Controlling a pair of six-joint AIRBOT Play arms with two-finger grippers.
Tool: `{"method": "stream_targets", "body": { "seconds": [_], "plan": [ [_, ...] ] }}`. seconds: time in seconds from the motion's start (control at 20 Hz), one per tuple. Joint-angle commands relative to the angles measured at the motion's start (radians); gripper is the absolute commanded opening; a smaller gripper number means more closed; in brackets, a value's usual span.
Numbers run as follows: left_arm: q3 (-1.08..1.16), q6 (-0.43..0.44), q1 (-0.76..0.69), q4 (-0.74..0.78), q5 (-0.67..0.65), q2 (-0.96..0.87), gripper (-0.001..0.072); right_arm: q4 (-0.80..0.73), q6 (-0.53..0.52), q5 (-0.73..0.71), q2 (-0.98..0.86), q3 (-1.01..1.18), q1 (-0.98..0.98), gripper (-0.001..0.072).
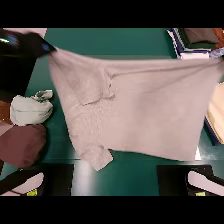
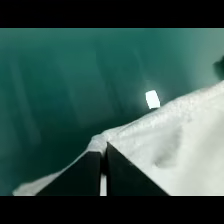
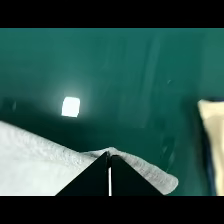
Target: Fold the shirts.
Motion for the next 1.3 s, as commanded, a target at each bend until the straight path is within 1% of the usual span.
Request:
{"method": "stream_targets", "body": {
  "seconds": [0.0, 0.1, 0.2, 0.35, 0.4, 0.45, 0.5, 0.65, 0.75, 0.85, 1.05, 1.25],
  "plan": [
    [-0.043, 0.023, 0.001, 0.005, 0.033, -0.222, 0.0023, 0.002, 0.002, -0.037, -0.200, -0.079, 0.042, 0.0009],
    [-0.043, 0.063, 0.001, 0.005, 0.127, -0.325, 0.0023, 0.010, 0.002, -0.134, -0.285, -0.079, 0.042, 0.0009],
    [-0.043, 0.088, 0.001, 0.004, 0.240, -0.388, 0.0023, 0.010, 0.002, -0.245, -0.339, -0.079, 0.042, 0.0009],
    [-0.043, 0.097, 0.001, -0.003, 0.415, -0.417, 0.0023, 0.011, 0.002, -0.417, -0.363, -0.079, 0.042, 0.0009],
    [-0.042, 0.113, 0.001, -0.003, 0.453, -0.417, 0.0023, 0.011, 0.002, -0.452, -0.363, -0.076, 0.042, 0.0009],
    [-0.037, 0.123, 0.001, -0.002, 0.463, -0.417, 0.0023, 0.010, 0.001, -0.456, -0.363, -0.066, 0.042, 0.0009],
    [-0.027, 0.145, 0.004, -0.002, 0.440, -0.417, 0.0023, 0.009, 0.001, -0.444, -0.363, -0.056, 0.041, 0.0009],
    [0.003, 0.211, 0.020, 0.002, 0.254, -0.414, 0.0023, -0.002, -0.002, -0.329, -0.351, -0.063, 0.039, 0.0008],
    [-0.005, 0.218, 0.024, 0.023, 0.136, -0.416, 0.0023, -0.001, -0.009, -0.314, -0.311, -0.148, 0.041, 0.0008],
    [-0.035, 0.218, 0.024, 0.045, 0.075, -0.416, 0.0023, 0.001, -0.008, -0.331, -0.267, -0.257, 0.041, 0.0008],
    [-0.145, 0.217, 0.024, 0.080, 0.107, -0.416, 0.0023, 0.011, -0.008, -0.380, -0.188, -0.460, 0.041, 0.0008],
    [-0.211, 0.217, 0.024, 0.090, 0.130, -0.416, 0.0024, 0.013, -0.008, -0.446, -0.137, -0.584, 0.041, 0.0009]
  ]
}}
